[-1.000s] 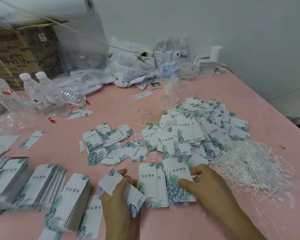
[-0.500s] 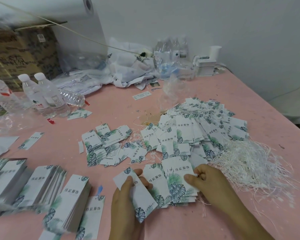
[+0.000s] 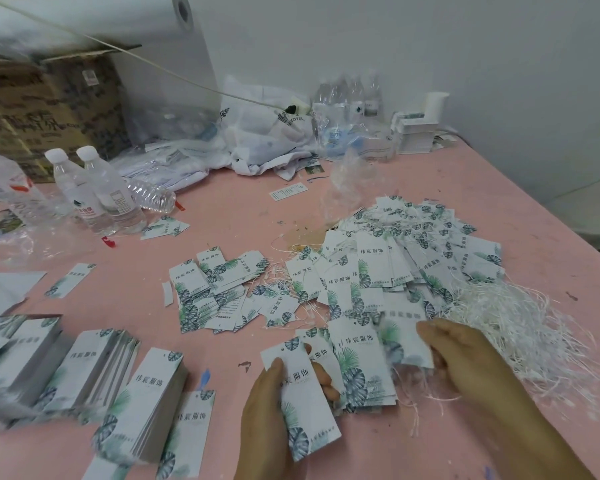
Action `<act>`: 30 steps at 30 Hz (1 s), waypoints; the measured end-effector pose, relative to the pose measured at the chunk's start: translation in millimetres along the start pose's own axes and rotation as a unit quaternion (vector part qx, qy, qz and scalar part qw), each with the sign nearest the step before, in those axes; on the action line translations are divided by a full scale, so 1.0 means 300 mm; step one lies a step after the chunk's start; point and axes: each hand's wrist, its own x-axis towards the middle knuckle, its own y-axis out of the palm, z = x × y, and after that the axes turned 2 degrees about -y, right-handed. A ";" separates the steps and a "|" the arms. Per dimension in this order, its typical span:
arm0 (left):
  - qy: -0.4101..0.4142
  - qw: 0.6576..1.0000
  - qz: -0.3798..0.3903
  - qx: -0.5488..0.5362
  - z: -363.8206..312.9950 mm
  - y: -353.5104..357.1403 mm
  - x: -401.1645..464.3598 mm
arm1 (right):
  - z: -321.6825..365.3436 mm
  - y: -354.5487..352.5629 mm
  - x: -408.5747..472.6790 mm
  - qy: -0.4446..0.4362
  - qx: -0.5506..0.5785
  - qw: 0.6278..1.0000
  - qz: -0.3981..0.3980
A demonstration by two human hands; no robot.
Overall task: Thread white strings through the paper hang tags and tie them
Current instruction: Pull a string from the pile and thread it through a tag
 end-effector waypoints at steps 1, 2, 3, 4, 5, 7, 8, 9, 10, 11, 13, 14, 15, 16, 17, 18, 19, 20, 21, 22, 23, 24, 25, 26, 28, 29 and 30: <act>0.000 1.000 0.004 -0.006 0.003 0.001 0.002 | 0.009 -0.022 -0.005 0.029 0.097 0.995 0.020; 0.000 1.000 0.008 -0.009 0.006 0.002 0.003 | 0.017 -0.038 -0.012 0.056 0.179 0.981 0.057; -0.001 1.000 0.011 -0.009 0.010 0.004 0.003 | 0.017 -0.044 -0.022 0.066 0.215 0.969 0.101; 0.001 1.000 0.013 0.000 0.012 0.005 0.003 | 0.019 -0.037 -0.035 0.059 0.198 0.968 0.141; 0.008 1.000 0.017 0.021 0.015 0.005 0.004 | 0.017 -0.018 -0.048 0.046 0.159 0.972 0.163; 0.034 0.996 0.017 0.083 0.018 0.005 0.001 | 0.024 0.043 -0.076 0.001 0.094 0.981 0.171; 0.045 0.993 0.016 0.112 0.020 0.003 0.001 | 0.032 0.076 -0.087 -0.038 0.065 0.984 0.161; 0.052 0.990 0.015 0.133 0.020 -0.003 0.003 | 0.038 0.104 -0.095 -0.079 0.029 0.986 0.145; 0.060 0.987 0.011 0.149 0.021 -0.007 0.007 | 0.035 0.125 -0.099 -0.116 -0.004 0.985 0.130; 0.068 0.984 0.003 0.164 0.019 -0.011 0.012 | 0.032 0.141 -0.103 -0.137 -0.027 0.984 0.114; 0.084 0.979 -0.009 0.187 0.015 -0.010 0.012 | 0.028 0.156 -0.111 -0.161 -0.055 0.981 0.092; 0.091 0.976 -0.010 0.196 0.015 -0.009 0.008 | 0.028 0.159 -0.113 -0.165 -0.060 0.981 0.086; 0.097 0.974 -0.010 0.207 0.017 -0.009 0.006 | 0.030 0.161 -0.114 -0.165 -0.065 0.981 0.083; 0.102 0.971 -0.011 0.215 0.019 -0.006 0.001 | 0.031 0.162 -0.116 -0.163 -0.066 0.981 0.083; 0.106 0.970 -0.011 0.218 0.021 -0.003 -0.005 | 0.031 0.161 -0.116 -0.159 -0.063 0.981 0.090; 0.108 0.971 -0.008 0.213 0.024 0.000 -0.010 | 0.029 0.163 -0.116 -0.152 -0.056 0.982 0.102; 0.110 0.972 -0.004 0.208 0.026 0.004 -0.015 | 0.029 0.166 -0.118 -0.141 -0.049 0.982 0.119; 0.113 0.972 0.003 0.207 0.028 0.006 -0.020 | 0.032 0.173 -0.122 -0.132 -0.046 0.981 0.135; 0.117 0.971 0.014 0.207 0.029 0.008 -0.024 | 0.033 0.183 -0.125 -0.124 -0.045 0.980 0.150; 0.121 0.971 0.027 0.205 0.031 0.010 -0.028 | 0.034 0.192 -0.129 -0.121 -0.045 0.978 0.163; 0.125 0.970 0.039 0.204 0.034 0.009 -0.030 | 0.034 0.201 -0.133 -0.117 -0.041 0.977 0.171; 0.127 0.970 0.049 0.203 0.036 0.008 -0.034 | 0.033 0.207 -0.136 -0.113 -0.035 0.977 0.178; 0.130 0.969 0.058 0.200 0.040 0.005 -0.034 | 0.035 0.212 -0.140 -0.106 -0.024 0.976 0.188; 0.129 0.971 0.065 0.192 0.041 0.002 -0.032 | 0.038 0.214 -0.142 -0.099 -0.012 0.974 0.202; 0.107 0.979 0.076 0.157 0.043 -0.008 -0.025 | 0.047 0.220 -0.147 -0.080 0.030 0.969 0.231; 0.089 0.984 0.085 0.129 0.045 -0.014 -0.021 | 0.053 0.222 -0.149 -0.063 0.065 0.966 0.241; 0.069 0.987 0.094 0.106 0.040 -0.016 -0.018 | 0.056 0.222 -0.148 -0.048 0.087 0.965 0.245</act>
